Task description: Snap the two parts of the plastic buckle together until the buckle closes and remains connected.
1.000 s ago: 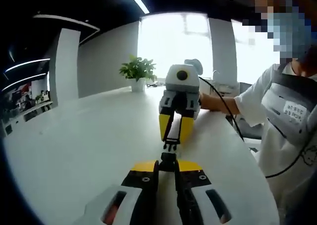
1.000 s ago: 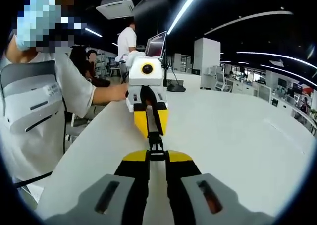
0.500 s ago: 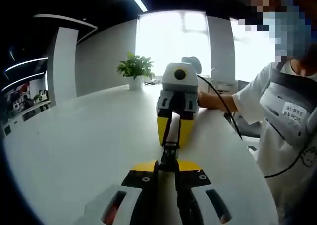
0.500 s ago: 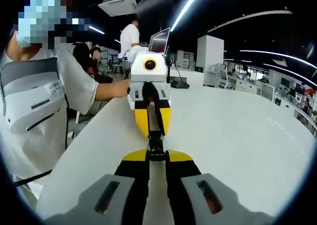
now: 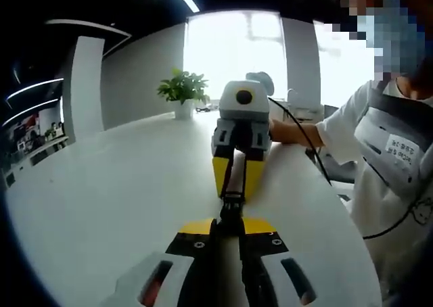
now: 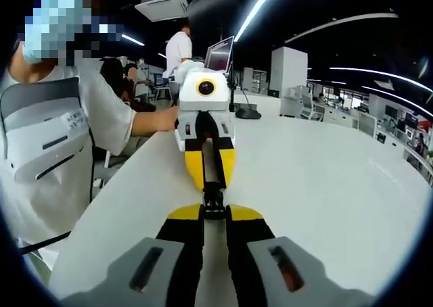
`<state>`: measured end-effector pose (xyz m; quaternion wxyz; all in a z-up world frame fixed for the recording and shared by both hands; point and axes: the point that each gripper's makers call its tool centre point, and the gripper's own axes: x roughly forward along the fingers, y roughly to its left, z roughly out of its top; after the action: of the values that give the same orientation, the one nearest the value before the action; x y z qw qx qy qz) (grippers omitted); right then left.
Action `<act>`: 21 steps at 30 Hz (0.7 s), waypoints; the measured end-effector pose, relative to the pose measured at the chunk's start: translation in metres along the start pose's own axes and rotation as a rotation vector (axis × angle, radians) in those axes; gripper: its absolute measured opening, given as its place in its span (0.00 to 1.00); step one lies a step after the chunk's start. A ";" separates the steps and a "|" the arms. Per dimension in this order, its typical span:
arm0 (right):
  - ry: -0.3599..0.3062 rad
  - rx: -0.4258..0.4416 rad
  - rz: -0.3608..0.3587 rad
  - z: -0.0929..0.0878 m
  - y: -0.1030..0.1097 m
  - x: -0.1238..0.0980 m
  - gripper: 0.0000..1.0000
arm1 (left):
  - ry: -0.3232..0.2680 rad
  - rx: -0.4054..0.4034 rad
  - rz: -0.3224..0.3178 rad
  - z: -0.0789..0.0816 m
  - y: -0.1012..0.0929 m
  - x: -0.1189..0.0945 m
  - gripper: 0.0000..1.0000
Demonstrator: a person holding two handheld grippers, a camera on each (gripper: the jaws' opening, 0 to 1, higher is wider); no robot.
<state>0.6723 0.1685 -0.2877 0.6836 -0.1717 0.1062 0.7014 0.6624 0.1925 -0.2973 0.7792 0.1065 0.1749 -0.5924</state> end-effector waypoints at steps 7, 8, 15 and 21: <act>0.002 0.001 0.008 0.000 0.003 0.004 0.11 | 0.001 0.007 -0.006 0.001 -0.003 0.002 0.12; 0.018 0.009 0.012 -0.003 0.004 0.005 0.11 | 0.006 0.016 -0.003 0.001 -0.003 0.003 0.12; 0.012 0.005 0.027 -0.001 0.000 0.007 0.11 | 0.004 0.016 -0.001 0.001 -0.001 0.002 0.12; 0.001 0.015 -0.025 -0.003 -0.012 0.003 0.17 | 0.015 0.027 0.044 -0.004 0.007 -0.006 0.30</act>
<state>0.6848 0.1703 -0.2907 0.6936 -0.1683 0.1094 0.6918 0.6664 0.2017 -0.2990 0.7893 0.1253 0.1705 -0.5765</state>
